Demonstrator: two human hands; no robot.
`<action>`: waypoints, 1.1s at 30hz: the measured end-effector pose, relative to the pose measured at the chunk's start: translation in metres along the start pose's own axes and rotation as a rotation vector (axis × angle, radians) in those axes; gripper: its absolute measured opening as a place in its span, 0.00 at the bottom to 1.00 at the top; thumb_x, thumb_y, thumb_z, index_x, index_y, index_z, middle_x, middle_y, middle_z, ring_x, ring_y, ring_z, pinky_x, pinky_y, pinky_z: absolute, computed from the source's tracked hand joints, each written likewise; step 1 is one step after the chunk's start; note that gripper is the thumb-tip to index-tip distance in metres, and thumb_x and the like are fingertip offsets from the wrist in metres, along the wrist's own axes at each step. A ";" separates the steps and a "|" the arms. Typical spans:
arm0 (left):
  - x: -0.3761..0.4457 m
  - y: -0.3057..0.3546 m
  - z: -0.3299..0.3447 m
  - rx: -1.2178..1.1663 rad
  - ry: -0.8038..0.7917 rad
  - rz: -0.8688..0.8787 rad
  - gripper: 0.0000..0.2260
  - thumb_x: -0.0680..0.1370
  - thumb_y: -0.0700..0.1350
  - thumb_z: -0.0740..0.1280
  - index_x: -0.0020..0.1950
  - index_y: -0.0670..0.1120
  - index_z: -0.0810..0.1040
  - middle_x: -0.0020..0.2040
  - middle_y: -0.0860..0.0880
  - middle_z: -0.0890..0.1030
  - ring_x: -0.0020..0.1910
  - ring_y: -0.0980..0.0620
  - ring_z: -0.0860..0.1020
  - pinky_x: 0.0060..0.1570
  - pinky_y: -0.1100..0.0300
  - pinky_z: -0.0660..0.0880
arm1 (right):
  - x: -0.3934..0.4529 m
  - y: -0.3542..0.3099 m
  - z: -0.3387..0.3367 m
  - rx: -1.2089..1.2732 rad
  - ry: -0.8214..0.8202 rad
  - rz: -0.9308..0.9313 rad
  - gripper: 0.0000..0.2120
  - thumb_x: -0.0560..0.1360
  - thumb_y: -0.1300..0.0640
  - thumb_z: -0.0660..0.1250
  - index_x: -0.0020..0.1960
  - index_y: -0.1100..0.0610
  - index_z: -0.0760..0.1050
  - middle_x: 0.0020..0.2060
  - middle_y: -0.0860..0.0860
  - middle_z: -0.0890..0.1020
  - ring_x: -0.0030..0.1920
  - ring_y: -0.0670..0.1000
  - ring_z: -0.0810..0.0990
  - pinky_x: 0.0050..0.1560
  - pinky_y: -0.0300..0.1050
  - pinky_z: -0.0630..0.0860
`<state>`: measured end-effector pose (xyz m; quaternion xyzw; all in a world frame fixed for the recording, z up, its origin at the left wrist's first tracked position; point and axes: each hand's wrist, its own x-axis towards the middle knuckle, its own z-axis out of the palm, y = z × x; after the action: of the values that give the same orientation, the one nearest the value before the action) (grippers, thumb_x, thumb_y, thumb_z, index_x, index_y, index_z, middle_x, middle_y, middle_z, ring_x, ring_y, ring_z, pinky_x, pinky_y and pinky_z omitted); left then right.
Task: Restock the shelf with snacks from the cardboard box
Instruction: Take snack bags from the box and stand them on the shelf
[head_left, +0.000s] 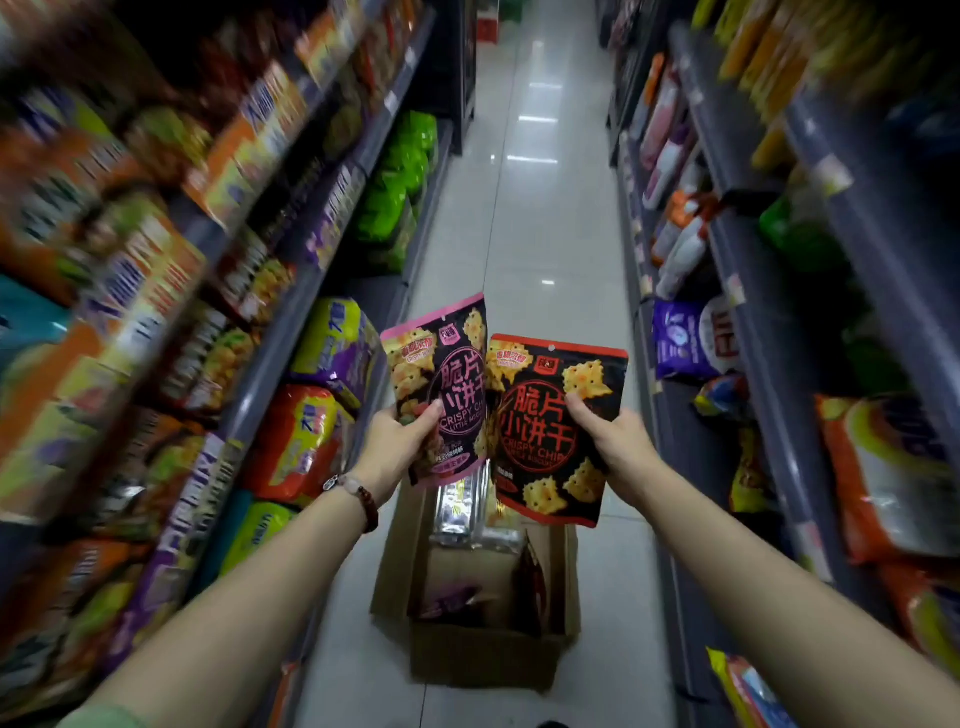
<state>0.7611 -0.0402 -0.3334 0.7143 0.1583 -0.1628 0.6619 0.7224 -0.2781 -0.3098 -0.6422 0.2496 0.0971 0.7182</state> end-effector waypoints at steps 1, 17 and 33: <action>-0.014 0.028 -0.005 -0.024 -0.005 0.002 0.15 0.75 0.48 0.70 0.58 0.41 0.77 0.50 0.47 0.83 0.47 0.53 0.81 0.44 0.63 0.78 | -0.015 -0.028 0.002 -0.007 -0.021 -0.013 0.09 0.73 0.54 0.70 0.52 0.56 0.78 0.48 0.54 0.85 0.49 0.54 0.84 0.50 0.50 0.79; -0.242 0.337 -0.115 -0.274 0.325 0.271 0.11 0.74 0.46 0.71 0.52 0.40 0.80 0.42 0.47 0.86 0.41 0.50 0.84 0.42 0.58 0.81 | -0.178 -0.376 0.082 -0.014 -0.374 -0.240 0.18 0.72 0.52 0.71 0.59 0.59 0.75 0.51 0.56 0.83 0.50 0.56 0.83 0.46 0.51 0.79; -0.514 0.377 -0.233 -0.368 0.865 0.529 0.16 0.68 0.48 0.74 0.51 0.41 0.81 0.45 0.45 0.85 0.47 0.44 0.82 0.51 0.52 0.78 | -0.345 -0.445 0.243 -0.080 -0.967 -0.392 0.16 0.72 0.50 0.71 0.57 0.57 0.78 0.51 0.56 0.84 0.52 0.57 0.82 0.55 0.55 0.77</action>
<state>0.4723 0.1593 0.2473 0.6038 0.2570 0.3490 0.6690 0.6885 -0.0493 0.2581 -0.5854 -0.2394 0.2560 0.7311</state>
